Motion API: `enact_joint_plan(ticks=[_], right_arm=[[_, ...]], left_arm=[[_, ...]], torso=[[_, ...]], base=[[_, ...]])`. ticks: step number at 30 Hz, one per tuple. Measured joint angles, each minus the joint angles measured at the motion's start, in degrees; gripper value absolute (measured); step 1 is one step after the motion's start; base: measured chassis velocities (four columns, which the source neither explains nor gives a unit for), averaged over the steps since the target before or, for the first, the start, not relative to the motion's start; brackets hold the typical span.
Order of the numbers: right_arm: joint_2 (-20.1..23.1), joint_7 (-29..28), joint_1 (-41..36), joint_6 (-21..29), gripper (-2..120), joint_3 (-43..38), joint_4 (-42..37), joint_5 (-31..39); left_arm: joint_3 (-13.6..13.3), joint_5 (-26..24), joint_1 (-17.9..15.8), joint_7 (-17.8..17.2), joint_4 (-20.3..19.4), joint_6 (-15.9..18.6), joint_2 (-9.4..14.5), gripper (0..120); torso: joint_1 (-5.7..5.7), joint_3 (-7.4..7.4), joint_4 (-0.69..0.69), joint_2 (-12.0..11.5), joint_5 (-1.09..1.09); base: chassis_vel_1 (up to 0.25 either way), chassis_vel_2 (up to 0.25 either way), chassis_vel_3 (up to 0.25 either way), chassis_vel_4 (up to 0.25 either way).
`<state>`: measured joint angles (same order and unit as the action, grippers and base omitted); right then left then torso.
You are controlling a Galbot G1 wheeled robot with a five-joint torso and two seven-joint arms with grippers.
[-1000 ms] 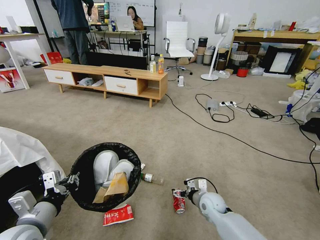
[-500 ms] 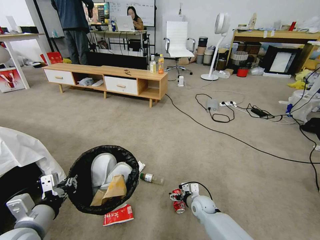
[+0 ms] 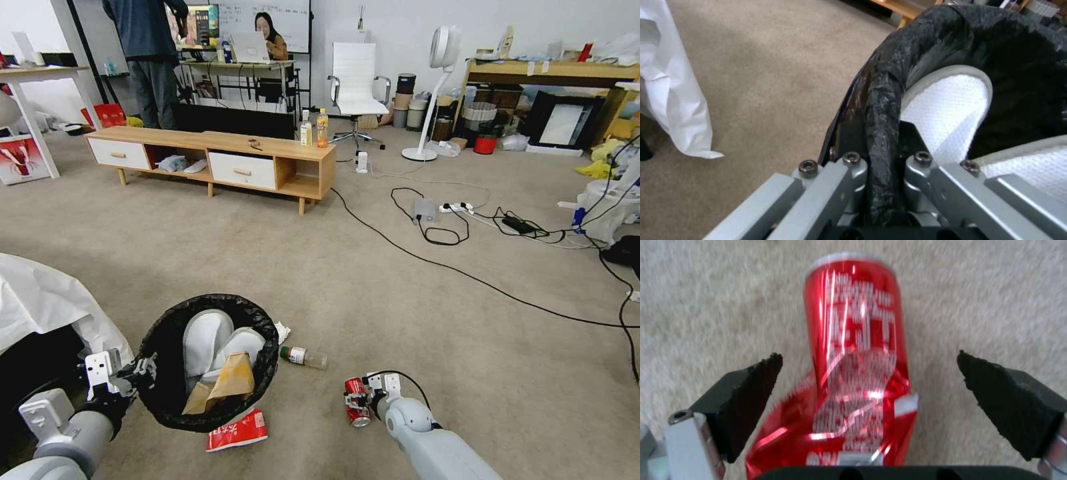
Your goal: Pick up the trash bin and place the garbage on the floor into it.
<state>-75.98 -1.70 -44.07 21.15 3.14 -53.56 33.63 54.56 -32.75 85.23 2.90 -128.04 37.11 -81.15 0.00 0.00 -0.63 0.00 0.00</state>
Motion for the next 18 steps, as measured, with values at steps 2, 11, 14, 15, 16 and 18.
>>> enact_joint_plan(ticks=[2,11,14,15,16,18], right_arm=[[0.0,0.6,-0.4,0.0,96,0.0,0.2,-0.8],[-0.3,1.8,-1.0,-0.3,64,0.4,0.8,-2.4],[-0.7,2.0,-1.0,-0.5,53,0.4,0.9,-2.5],[-0.7,2.0,-1.0,-0.5,53,0.4,0.9,-2.5],[-0.7,2.2,-1.2,-0.6,46,0.5,0.7,-2.5],[-0.6,2.3,-1.5,-0.8,36,0.4,0.5,-2.6]], left_arm=[[0.0,0.1,0.1,0.0,0.0,0.0,0.0,5],[-0.1,0.2,0.2,0.0,-0.2,0.0,0.0,5],[-0.2,0.2,0.2,0.0,-0.2,0.0,-0.1,5],[-0.2,0.2,0.2,0.0,-0.2,0.0,-0.1,5],[-0.3,0.3,0.2,0.1,-0.2,0.0,-0.2,5],[-0.3,0.4,0.1,0.1,-0.1,-0.1,-0.3,5]], torso=[[0.00,0.00,0.00,0.0,0.00],[0.00,-0.01,-0.05,0.0,-0.06],[0.00,0.00,0.01,0.0,0.00],[0.00,0.00,0.01,0.0,0.00],[0.00,-0.01,0.03,0.0,0.01],[0.00,0.00,0.01,0.0,-0.01]], base=[[0.000,0.000,0.000,0.000],[0.000,0.000,0.000,0.000],[0.000,0.000,0.000,0.000],[0.000,0.000,0.000,0.000],[0.000,0.000,0.000,0.000],[0.000,0.000,0.000,0.000]])
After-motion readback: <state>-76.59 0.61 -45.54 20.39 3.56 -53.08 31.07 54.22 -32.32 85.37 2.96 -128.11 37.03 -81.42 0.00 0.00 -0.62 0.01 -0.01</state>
